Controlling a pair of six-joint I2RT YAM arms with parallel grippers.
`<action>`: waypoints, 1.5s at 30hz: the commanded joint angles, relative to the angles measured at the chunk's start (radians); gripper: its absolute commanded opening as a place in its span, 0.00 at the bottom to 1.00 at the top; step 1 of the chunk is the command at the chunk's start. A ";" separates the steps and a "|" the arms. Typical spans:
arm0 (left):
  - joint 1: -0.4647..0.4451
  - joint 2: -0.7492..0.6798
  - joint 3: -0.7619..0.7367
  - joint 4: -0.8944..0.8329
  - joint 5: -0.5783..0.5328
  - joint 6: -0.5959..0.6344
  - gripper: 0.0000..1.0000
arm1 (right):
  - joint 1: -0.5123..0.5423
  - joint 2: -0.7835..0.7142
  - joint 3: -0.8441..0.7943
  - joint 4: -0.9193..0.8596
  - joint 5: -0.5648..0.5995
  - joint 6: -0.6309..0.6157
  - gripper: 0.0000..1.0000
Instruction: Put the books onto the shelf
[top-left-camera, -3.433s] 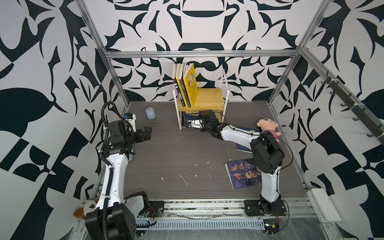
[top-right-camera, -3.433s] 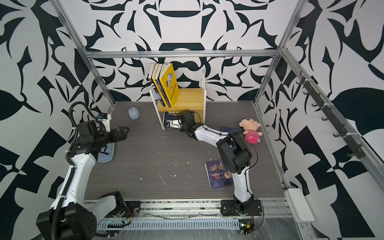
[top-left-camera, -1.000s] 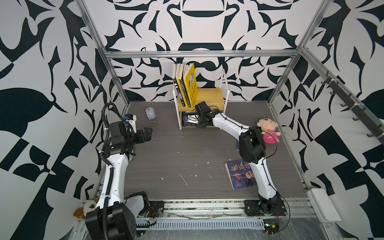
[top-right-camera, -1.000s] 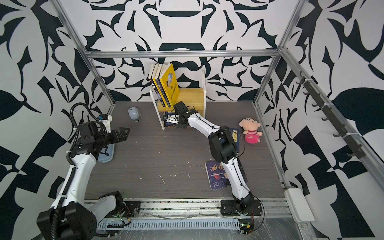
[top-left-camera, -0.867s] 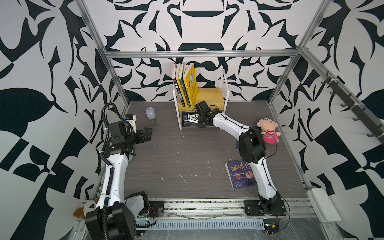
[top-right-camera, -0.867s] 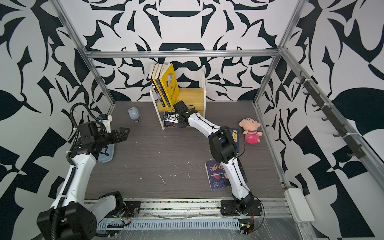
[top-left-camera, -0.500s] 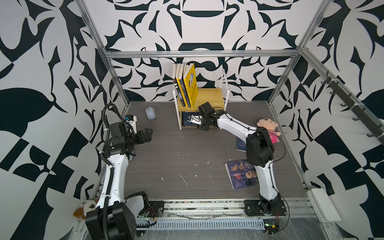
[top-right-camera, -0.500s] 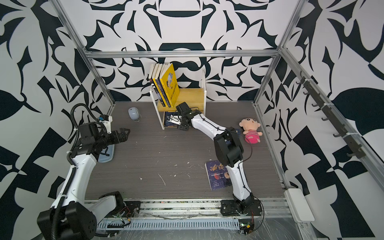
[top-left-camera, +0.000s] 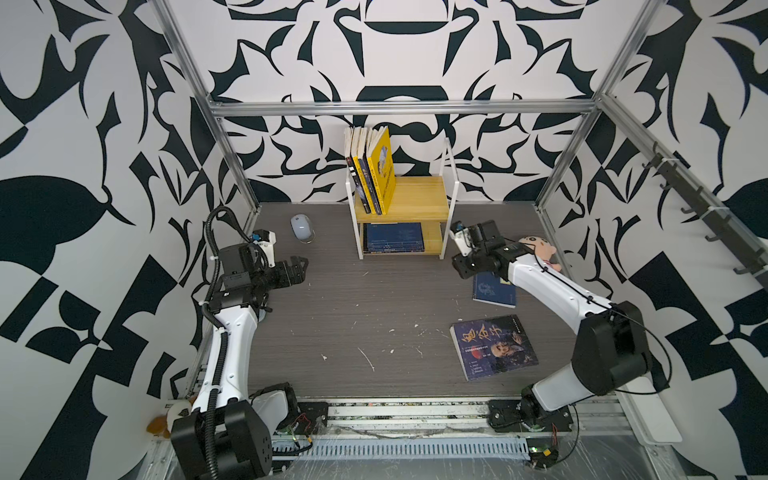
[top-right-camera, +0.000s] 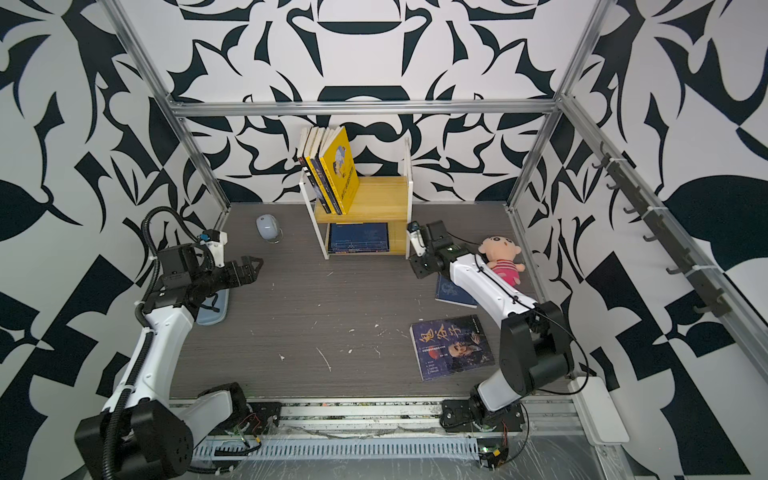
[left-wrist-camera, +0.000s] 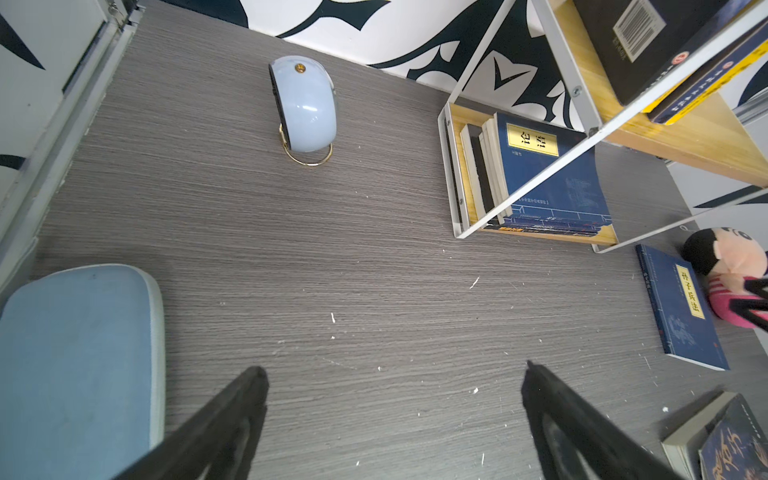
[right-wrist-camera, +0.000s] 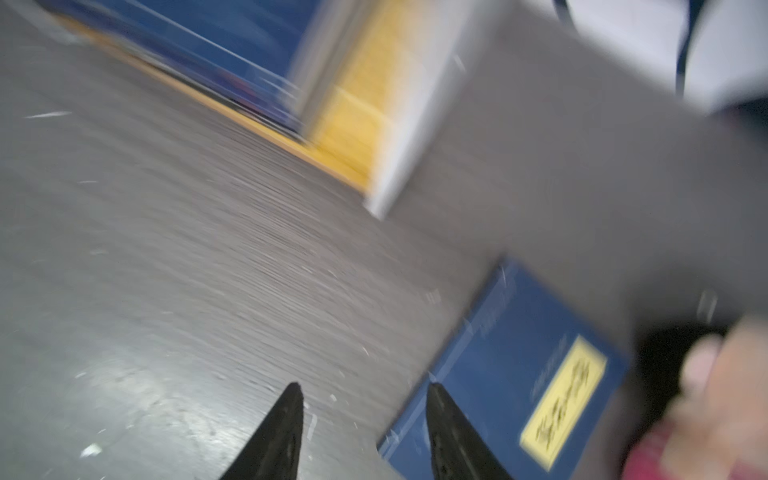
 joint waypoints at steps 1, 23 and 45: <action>0.008 0.004 -0.008 0.013 0.028 -0.007 1.00 | -0.098 -0.050 -0.074 0.024 -0.001 0.244 0.50; 0.018 0.024 0.007 -0.002 0.034 -0.013 1.00 | -0.391 0.224 -0.073 0.184 0.044 0.406 0.56; -0.002 0.025 -0.004 0.013 0.081 -0.056 1.00 | -0.161 0.332 0.000 -0.010 -0.160 0.161 0.46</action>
